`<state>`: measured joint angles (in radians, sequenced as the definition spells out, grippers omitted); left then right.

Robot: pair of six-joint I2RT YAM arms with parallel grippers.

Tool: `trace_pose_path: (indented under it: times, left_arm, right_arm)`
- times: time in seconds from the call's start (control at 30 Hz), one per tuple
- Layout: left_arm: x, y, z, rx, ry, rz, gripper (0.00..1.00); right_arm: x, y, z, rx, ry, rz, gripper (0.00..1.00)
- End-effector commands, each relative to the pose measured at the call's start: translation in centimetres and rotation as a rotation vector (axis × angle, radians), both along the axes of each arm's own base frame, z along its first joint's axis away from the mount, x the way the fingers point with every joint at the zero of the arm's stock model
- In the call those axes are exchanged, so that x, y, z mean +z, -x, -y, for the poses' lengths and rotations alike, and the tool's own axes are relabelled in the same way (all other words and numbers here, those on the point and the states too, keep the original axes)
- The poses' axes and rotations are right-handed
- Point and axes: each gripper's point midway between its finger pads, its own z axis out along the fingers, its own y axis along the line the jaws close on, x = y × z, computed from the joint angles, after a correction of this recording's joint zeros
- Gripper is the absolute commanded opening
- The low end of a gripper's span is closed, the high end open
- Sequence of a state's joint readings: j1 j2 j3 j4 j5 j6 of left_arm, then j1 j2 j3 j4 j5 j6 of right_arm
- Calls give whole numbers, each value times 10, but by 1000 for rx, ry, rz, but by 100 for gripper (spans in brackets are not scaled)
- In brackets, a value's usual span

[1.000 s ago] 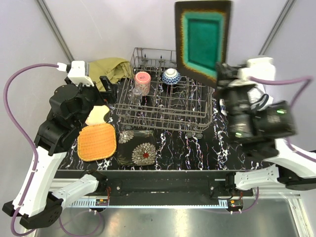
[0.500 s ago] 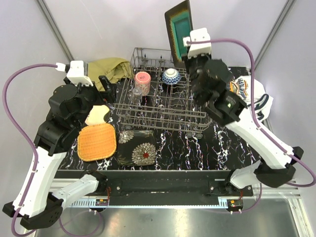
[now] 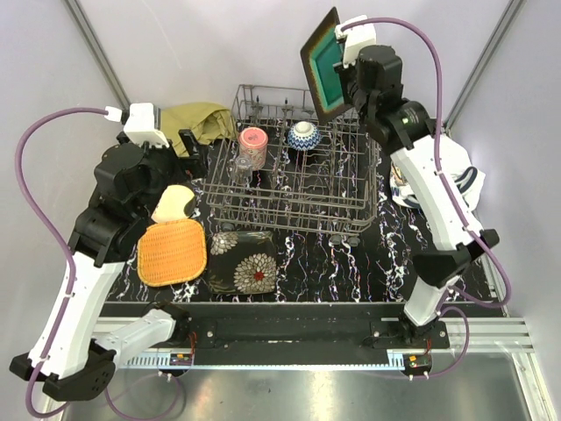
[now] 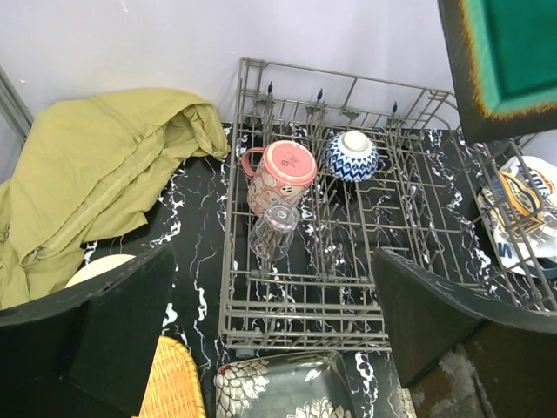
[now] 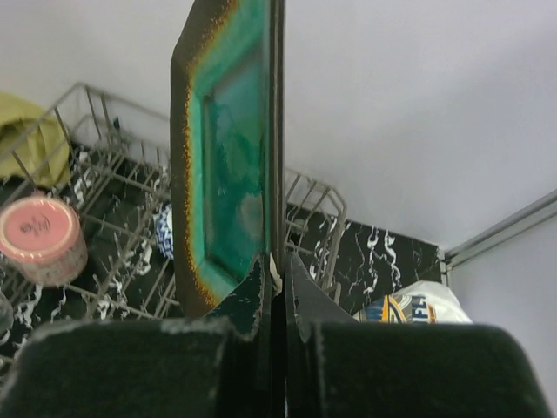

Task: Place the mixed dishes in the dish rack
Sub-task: Insert the plate into the dish rack

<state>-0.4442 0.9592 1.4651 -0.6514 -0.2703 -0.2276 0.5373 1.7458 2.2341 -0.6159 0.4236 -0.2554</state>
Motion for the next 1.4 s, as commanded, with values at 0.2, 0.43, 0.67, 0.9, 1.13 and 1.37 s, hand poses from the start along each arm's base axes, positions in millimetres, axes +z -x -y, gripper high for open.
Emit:
trace_pose_path:
  times: [0.2, 0.43, 0.67, 0.9, 1.13, 1.37]
  left_arm:
    - [23, -22, -10, 18, 55, 58, 99]
    - [24, -28, -18, 30, 88, 50, 99]
    - [21, -32, -19, 34, 89, 33, 99]
    - [17, -34, -20, 41, 81, 10, 99]
    - [15, -41, -20, 44, 72, -5, 99]
    - [10, -50, -22, 64, 60, -24, 99]
  right_arm:
    - [71, 14, 14, 347, -87, 132, 0]
    - [48, 28, 7, 585, 35, 105, 0]
    - [42, 36, 24, 694, 69, 112, 0]
    - [41, 43, 59, 858, 16, 107, 0]
    - [37, 42, 69, 1007, -43, 90, 0]
    - [29, 45, 64, 1087, -66, 73, 0]
